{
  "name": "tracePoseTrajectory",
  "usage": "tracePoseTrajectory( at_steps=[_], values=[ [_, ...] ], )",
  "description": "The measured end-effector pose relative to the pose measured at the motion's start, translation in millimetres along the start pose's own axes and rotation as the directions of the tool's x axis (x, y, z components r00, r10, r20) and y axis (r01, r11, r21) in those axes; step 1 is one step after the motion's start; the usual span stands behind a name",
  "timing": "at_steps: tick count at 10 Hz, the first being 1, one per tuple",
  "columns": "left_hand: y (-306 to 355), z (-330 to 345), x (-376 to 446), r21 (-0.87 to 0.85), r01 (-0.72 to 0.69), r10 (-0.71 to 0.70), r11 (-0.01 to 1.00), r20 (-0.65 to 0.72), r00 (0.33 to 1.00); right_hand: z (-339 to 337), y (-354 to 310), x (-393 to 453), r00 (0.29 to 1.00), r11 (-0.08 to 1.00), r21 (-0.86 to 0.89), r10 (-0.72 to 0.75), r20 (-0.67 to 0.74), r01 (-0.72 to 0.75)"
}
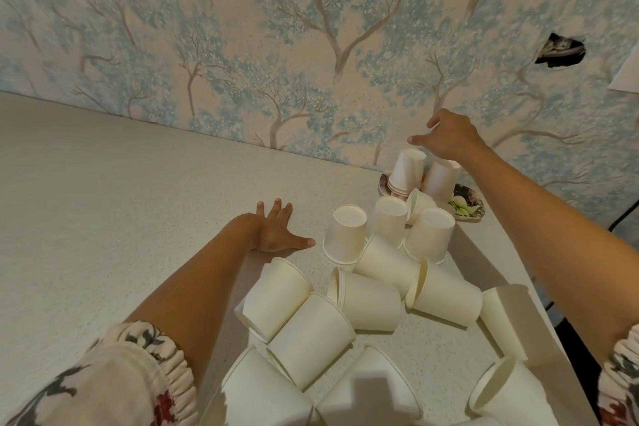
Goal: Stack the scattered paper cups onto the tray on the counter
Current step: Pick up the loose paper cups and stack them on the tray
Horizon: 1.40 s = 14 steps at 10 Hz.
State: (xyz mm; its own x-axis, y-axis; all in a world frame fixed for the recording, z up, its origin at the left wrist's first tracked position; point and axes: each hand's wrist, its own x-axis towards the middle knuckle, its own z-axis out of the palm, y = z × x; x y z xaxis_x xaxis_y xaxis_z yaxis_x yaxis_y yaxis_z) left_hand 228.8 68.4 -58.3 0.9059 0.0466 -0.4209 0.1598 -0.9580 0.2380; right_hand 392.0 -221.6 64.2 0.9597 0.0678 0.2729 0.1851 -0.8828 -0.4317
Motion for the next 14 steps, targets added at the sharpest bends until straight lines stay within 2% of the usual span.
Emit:
tracePoseTrajectory(
  at_steps=[1, 2, 3, 4, 6, 8, 9, 11, 13, 14],
  values=[
    [0.2, -0.3, -1.3, 0.005, 0.004, -0.004, 1.000, -0.006, 1.000, -9.5, 1.0, -5.7, 0.994, 0.997, 0.005, -0.080, 0.074, 0.079],
    [1.5, -1.5, -3.2, 0.009, 0.010, -0.009, 1.000, -0.003, 1.000, -22.0, 6.5, -16.8, 0.923, 0.982, -0.093, -0.121, 0.365, 0.165],
    [3.5, -1.5, -4.3, 0.007, 0.010, -0.010, 1.000, -0.001, 1.000, -25.1, 12.3, -26.4, 0.838, 0.982, -0.143, -0.027, 0.546, 0.125],
    [5.3, -1.2, -4.7, 0.005, 0.020, -0.019, 1.000, -0.014, 1.000, -19.5, 24.9, -34.9, 0.757, 0.976, -0.199, 0.068, 0.650, 0.084],
    [4.7, -1.7, -3.4, -0.004, 0.022, -0.022, 1.000, -0.002, 1.000, -7.5, 36.7, -36.7, 0.759, 0.995, -0.095, 0.073, 0.647, -0.014],
    [3.8, -1.3, -2.0, -0.012, 0.021, -0.021, 1.000, 0.003, 1.000, -1.1, 38.7, -36.9, 0.712, 0.991, -0.083, 0.136, 0.689, -0.108],
    [3.7, -1.3, -1.8, -0.012, 0.016, -0.016, 1.000, 0.003, 1.000, 1.3, 41.2, -37.0, 0.709, 0.988, -0.095, 0.151, 0.688, -0.118],
    [3.2, -0.2, -0.2, -0.008, 0.017, -0.017, 1.000, -0.002, 1.000, 5.1, 41.3, -45.7, 0.606, 0.980, -0.039, 0.152, 0.780, -0.195],
    [2.9, -0.1, -0.1, -0.004, 0.015, -0.015, 1.000, -0.003, 1.000, 11.2, 41.6, -52.6, 0.527, 0.983, -0.050, 0.138, 0.839, -0.178],
    [3.2, -0.3, -0.4, 0.000, 0.018, -0.018, 1.000, 0.001, 1.000, 10.7, 43.0, -53.2, 0.548, 0.975, 0.004, 0.122, 0.828, -0.223]
  ],
)
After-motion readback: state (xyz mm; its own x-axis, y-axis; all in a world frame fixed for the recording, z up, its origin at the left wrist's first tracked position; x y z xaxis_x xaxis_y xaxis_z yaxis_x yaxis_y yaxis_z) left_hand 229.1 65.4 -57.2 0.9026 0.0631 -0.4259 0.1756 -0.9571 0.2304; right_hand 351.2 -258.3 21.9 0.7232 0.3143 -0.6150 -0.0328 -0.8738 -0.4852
